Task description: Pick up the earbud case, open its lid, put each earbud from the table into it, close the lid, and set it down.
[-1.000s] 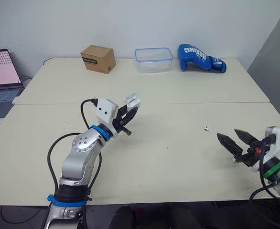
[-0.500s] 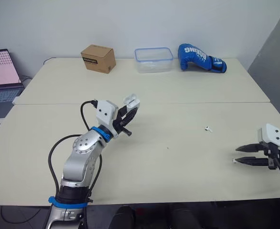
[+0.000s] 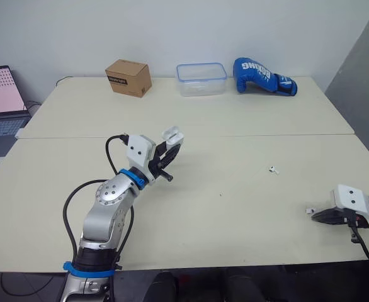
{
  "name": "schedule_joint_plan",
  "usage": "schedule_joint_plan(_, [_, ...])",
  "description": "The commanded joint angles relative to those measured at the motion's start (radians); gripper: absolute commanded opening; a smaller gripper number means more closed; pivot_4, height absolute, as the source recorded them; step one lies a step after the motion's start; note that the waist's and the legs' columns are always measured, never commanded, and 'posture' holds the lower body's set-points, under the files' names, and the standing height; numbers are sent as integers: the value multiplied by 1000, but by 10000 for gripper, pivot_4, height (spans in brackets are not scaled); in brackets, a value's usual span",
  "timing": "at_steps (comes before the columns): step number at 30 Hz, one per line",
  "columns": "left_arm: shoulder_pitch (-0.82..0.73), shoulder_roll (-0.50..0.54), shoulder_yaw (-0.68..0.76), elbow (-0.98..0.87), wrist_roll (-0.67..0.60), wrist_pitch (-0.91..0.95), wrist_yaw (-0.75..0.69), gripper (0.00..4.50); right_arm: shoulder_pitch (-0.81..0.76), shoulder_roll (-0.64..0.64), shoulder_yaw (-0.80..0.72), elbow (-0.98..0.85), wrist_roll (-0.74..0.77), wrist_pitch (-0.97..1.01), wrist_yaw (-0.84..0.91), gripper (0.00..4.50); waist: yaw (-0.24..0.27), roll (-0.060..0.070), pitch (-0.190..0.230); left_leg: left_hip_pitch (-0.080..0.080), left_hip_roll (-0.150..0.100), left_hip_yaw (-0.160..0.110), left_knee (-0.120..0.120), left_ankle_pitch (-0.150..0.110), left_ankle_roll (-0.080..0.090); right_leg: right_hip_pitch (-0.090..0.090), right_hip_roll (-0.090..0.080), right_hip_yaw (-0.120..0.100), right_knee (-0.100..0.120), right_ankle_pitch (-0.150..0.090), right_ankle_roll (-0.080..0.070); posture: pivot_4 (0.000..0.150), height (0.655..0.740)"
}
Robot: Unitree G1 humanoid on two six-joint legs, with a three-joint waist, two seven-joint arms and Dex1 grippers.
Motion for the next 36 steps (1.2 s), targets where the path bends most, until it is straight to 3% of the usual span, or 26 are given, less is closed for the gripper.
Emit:
schedule_joint_plan(1, [-15,3,-5,-44,-4,-14,-3,7364,-30,20,-17,3,2,-1,-19,413,1,0,0,0,0,0,0,0,0,0,0,0,0,0,0,1500,7400])
schedule_joint_plan(11, [-21,6,-3,-28,1,-26,-12,7364,-83,44,-28,93,-18,-30,-62,413,1,0,0,0,0,0,0,0,0,0,0,0,0,1,-2,1500,7400])
schedule_joint_plan(18, [-19,2,-1,-29,0,-25,-15,7364,-68,24,-68,36,79,73,13,413,1,0,0,0,0,0,0,0,0,0,0,0,0,1,-2,1500,7400])
schedule_joint_plan(36, [-26,6,13,-27,-5,-14,-10,7364,-24,21,-33,63,-13,-32,34,413,0,0,0,0,0,0,0,0,0,0,0,0,0,1,-2,1500,7400])
